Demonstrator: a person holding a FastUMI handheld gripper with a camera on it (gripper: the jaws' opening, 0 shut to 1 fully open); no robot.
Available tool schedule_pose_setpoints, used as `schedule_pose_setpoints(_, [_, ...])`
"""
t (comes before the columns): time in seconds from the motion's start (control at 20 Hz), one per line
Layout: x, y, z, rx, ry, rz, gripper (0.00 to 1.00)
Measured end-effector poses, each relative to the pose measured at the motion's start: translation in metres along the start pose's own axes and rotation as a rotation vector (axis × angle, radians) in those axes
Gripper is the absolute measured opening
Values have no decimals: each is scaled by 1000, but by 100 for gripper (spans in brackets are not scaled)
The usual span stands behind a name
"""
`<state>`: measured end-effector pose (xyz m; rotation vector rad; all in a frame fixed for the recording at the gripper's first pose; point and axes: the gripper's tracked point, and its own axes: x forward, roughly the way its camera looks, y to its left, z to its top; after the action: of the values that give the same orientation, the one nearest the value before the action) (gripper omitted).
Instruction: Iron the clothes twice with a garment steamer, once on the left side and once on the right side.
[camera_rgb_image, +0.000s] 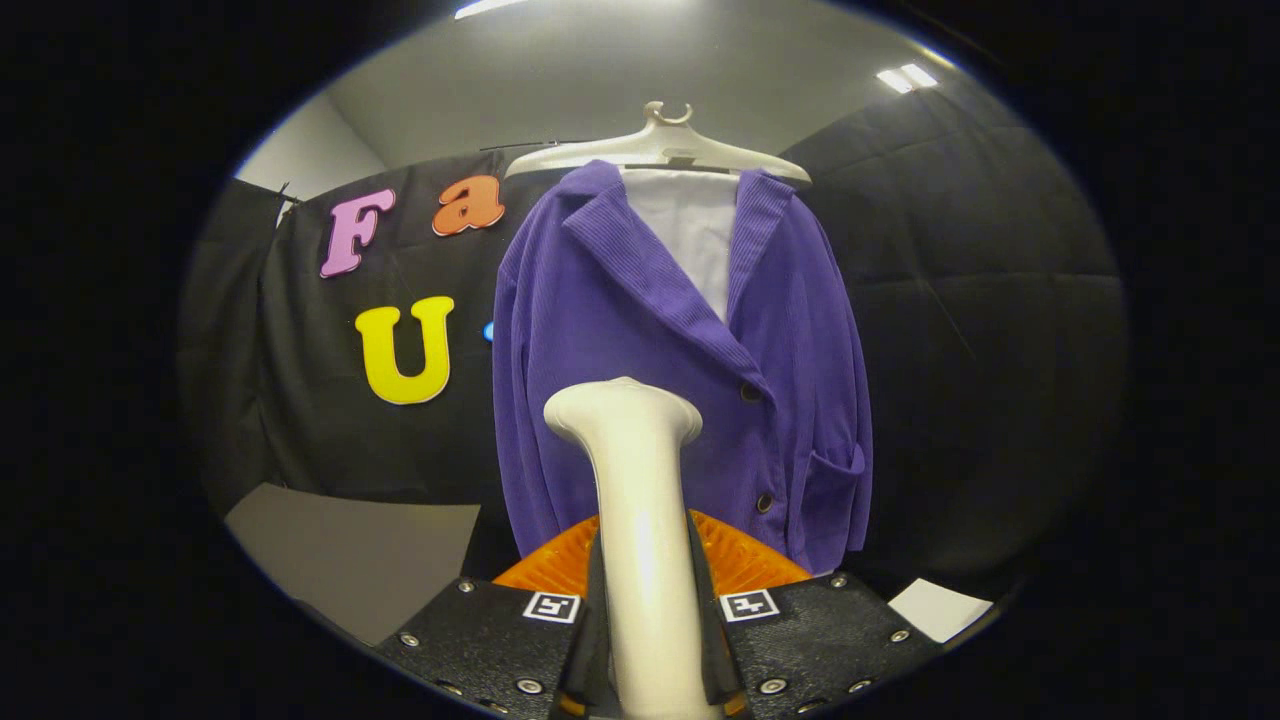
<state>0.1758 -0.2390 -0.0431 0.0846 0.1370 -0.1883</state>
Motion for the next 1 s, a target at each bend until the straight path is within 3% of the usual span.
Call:
schedule_pose_setpoints(0.6, [3,-15,-133,-13,238,-34,36])
schedule_pose_setpoints(1.0, [-1,-11,-175,-9,298,-62,36])
